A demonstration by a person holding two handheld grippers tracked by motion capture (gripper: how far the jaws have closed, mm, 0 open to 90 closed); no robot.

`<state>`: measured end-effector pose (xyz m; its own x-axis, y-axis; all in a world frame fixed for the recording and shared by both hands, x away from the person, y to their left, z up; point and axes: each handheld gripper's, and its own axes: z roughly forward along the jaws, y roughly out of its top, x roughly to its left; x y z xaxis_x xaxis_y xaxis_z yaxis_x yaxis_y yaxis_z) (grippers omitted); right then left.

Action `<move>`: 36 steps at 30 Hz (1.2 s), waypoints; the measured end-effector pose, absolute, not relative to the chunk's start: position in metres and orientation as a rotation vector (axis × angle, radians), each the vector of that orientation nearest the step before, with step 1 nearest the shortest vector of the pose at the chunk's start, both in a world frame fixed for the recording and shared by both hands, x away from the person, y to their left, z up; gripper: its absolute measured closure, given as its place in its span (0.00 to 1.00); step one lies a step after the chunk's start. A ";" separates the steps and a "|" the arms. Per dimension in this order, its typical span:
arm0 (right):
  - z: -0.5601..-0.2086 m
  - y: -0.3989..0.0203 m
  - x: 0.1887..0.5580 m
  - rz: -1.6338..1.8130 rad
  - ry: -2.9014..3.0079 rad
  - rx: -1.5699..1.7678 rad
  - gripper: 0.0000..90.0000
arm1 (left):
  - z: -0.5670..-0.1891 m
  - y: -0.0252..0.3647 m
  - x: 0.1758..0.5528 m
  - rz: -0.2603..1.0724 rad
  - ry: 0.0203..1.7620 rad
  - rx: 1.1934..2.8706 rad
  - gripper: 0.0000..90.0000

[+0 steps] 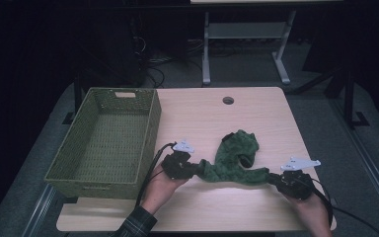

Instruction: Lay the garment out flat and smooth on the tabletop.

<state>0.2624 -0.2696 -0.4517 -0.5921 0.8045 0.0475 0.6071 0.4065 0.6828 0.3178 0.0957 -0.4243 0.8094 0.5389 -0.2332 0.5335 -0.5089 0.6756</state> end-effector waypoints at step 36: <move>-0.463 -0.236 0.275 0.977 2.575 1.108 1.00 | -0.457 0.079 0.322 -0.046 0.729 2.363 1.00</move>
